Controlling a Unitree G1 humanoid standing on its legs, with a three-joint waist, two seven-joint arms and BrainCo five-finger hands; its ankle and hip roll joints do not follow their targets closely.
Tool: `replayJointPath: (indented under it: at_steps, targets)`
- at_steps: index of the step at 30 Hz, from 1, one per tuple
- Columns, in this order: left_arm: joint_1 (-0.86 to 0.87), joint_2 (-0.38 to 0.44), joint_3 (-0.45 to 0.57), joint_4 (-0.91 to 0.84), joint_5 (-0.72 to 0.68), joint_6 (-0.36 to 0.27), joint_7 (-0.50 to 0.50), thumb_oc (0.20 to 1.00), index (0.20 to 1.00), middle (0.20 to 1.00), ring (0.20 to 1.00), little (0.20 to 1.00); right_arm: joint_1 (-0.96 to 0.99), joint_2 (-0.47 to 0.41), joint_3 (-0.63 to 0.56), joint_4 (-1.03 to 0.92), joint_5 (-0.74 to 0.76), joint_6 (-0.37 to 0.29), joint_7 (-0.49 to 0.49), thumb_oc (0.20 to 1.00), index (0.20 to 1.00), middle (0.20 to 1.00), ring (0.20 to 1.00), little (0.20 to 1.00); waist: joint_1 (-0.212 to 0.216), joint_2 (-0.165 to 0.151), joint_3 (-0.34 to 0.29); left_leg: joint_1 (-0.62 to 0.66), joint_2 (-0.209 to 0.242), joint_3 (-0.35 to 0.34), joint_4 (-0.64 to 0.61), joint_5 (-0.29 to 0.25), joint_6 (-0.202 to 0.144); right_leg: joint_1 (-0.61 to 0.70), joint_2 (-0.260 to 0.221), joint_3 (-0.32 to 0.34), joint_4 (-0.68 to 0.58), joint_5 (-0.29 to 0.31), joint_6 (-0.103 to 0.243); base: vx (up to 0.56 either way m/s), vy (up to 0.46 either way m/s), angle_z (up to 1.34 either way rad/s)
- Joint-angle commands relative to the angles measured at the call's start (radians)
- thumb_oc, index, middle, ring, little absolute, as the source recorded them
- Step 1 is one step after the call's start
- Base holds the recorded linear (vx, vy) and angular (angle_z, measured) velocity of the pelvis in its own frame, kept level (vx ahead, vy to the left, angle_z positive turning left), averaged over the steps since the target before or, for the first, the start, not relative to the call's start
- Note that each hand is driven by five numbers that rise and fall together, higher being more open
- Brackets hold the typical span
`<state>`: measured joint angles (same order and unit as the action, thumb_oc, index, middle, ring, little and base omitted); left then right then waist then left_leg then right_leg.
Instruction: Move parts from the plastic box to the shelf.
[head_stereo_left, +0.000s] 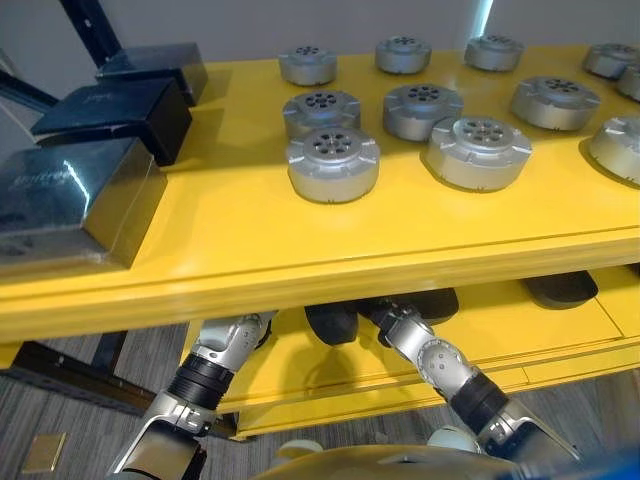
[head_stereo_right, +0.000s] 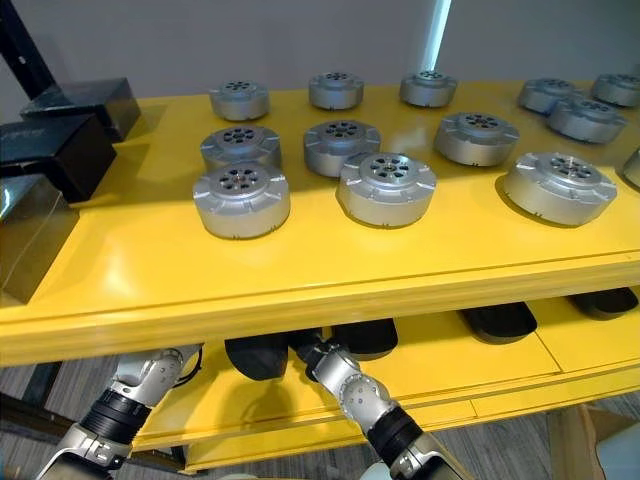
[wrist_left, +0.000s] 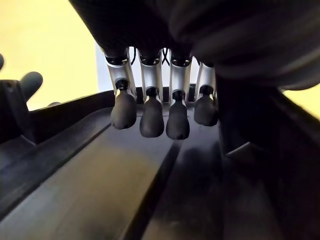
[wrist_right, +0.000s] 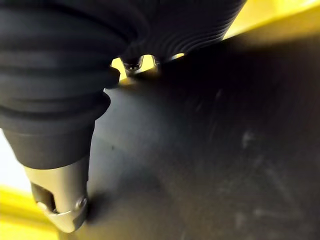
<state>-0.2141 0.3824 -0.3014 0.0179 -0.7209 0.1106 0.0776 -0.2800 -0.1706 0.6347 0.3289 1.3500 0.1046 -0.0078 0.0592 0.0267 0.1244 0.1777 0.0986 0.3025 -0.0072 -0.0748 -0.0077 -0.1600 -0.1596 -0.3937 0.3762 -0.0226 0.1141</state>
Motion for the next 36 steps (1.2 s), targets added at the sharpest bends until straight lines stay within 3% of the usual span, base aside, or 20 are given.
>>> replayJointPath:
  at_steps: [1, 4, 10, 14, 15, 19, 21, 23, 26, 29, 32, 36]
  targets:
    - [0.002, 0.0, -0.047, -0.076, 0.017, -0.053, -0.012, 0.2, 0.2, 0.2, 0.2, 0.2, -0.123, 0.094, -0.022, -0.19, 0.047, 0.013, 0.076, 1.0, 1.0, 1.0, 1.0, 1.0, -0.019, -0.003, 0.044, 0.01, -0.127, -0.045, -0.064, 0.018, 0.044, 0.063, 0.083, 0.01, -0.144, 0.07, 0.005, 0.05, -0.035, -0.02]
    - [-0.004, -0.007, -0.046, -0.074, 0.016, -0.046, -0.025, 0.2, 0.2, 0.2, 0.2, 0.2, -0.127, 0.083, -0.041, -0.152, 0.048, -0.008, 0.126, 1.0, 1.0, 1.0, 1.0, 1.0, -0.007, 0.001, 0.039, -0.034, -0.145, -0.053, -0.022, 0.021, 0.04, 0.106, 0.113, 0.005, -0.2, 0.025, -0.03, 0.03, -0.045, 0.42]
    - [-0.011, -0.015, -0.035, -0.055, 0.012, -0.026, -0.028, 0.2, 0.2, 0.2, 0.2, 0.2, -0.134, 0.09, -0.056, -0.099, 0.072, -0.005, 0.133, 1.0, 1.0, 1.0, 1.0, 1.0, 0.001, 0.01, 0.017, -0.064, -0.171, -0.034, 0.022, 0.005, 0.04, 0.157, 0.118, 0.007, -0.234, -0.009, -0.044, 0.06, 0.013, 0.19]
    - [0.019, -0.013, -0.022, -0.072, 0.002, -0.018, -0.021, 0.2, 0.2, 0.2, 0.2, 0.2, -0.106, 0.085, -0.055, -0.106, 0.058, 0.024, 0.124, 1.0, 1.0, 1.0, 1.0, 1.0, 0.006, 0.002, 0.018, -0.104, -0.162, -0.01, 0.136, -0.034, 0.028, 0.203, 0.102, 0.008, -0.263, -0.019, -0.062, 0.03, 0.006, 0.05]
    - [0.029, -0.02, -0.014, -0.071, -0.007, -0.024, -0.019, 0.2, 0.2, 0.2, 0.2, 0.2, -0.105, 0.093, -0.059, -0.092, 0.048, 0.028, 0.123, 1.0, 1.0, 1.0, 1.0, 1.0, 0.005, -0.014, 0.03, -0.133, -0.096, 0.037, 0.225, -0.036, 0.007, 0.226, 0.08, 0.005, -0.274, -0.023, -0.071, -0.03, 0.042, -0.01]
    - [0.043, -0.033, -0.004, -0.064, -0.01, -0.042, -0.011, 0.2, 0.2, 0.2, 0.2, 0.2, -0.112, 0.1, -0.048, -0.08, 0.043, 0.036, 0.118, 1.0, 1.0, 1.0, 1.0, 1.0, 0.0, -0.016, 0.029, -0.115, -0.017, 0.047, 0.204, -0.01, -0.025, 0.236, 0.069, -0.004, -0.252, -0.06, -0.077, 0.01, 0.104, -0.01]
    - [0.057, -0.034, 0.005, -0.068, -0.014, -0.06, -0.004, 0.2, 0.2, 0.2, 0.2, 0.2, -0.121, 0.1, -0.04, -0.071, 0.032, 0.046, 0.129, 1.0, 1.0, 1.0, 1.0, 1.0, 0.002, -0.016, 0.026, -0.109, 0.042, 0.03, 0.175, 0.054, -0.057, 0.234, 0.061, -0.006, -0.247, -0.073, -0.086, -0.06, 0.172, 0.02]
    - [0.072, -0.033, 0.014, -0.078, -0.018, -0.068, -0.001, 0.2, 0.2, 0.2, 0.2, 0.2, -0.13, 0.095, -0.033, -0.063, 0.028, 0.053, 0.133, 1.0, 1.0, 1.0, 1.0, 1.0, 0.011, -0.013, 0.026, -0.128, 0.11, -0.003, 0.175, 0.152, -0.094, 0.242, 0.055, -0.004, -0.247, -0.087, -0.099, -0.03, 0.175, -0.16]
    - [0.079, -0.039, 0.022, -0.073, -0.024, -0.089, 0.016, 0.2, 0.2, 0.2, 0.2, 0.2, -0.167, 0.098, -0.012, -0.051, 0.041, 0.069, 0.111, 1.0, 1.0, 1.0, 1.0, 1.0, 0.013, -0.022, 0.021, -0.156, 0.215, -0.047, 0.218, 0.276, -0.116, 0.229, 0.022, -0.014, -0.235, -0.093, -0.128, -0.08, 0.335, -0.12]
    - [0.08, -0.043, 0.023, -0.063, -0.031, -0.1, 0.027, 0.2, 0.2, 0.2, 0.2, 0.2, -0.183, 0.095, -0.009, -0.034, 0.041, 0.089, 0.121, 1.0, 1.0, 1.0, 1.0, 1.0, 0.013, -0.02, 0.016, -0.149, 0.224, -0.085, 0.222, 0.292, -0.123, 0.208, 0.003, -0.009, -0.204, -0.107, -0.134, -0.06, 0.39, -0.22]
    - [0.069, -0.046, 0.021, -0.057, -0.045, -0.102, 0.042, 0.2, 0.2, 0.2, 0.2, 0.2, -0.197, 0.084, -0.02, -0.02, 0.047, 0.106, 0.117, 1.0, 1.0, 1.0, 1.0, 1.0, 0.008, -0.003, 0.013, -0.13, 0.202, -0.087, 0.208, 0.244, -0.116, 0.189, -0.021, -0.01, -0.148, -0.136, -0.134, -0.05, 0.376, -0.16]
    - [0.052, -0.046, 0.014, -0.061, -0.045, -0.056, 0.024, 0.2, 0.2, 0.2, 0.2, 0.2, -0.175, 0.091, -0.036, -0.014, 0.028, 0.07, 0.098, 1.0, 1.0, 1.0, 1.0, 1.0, 0.013, 0.022, 0.022, -0.149, 0.18, -0.077, 0.165, 0.22, -0.109, 0.229, -0.041, -0.014, -0.138, -0.136, -0.114, 0.03, 0.339, 0.44]
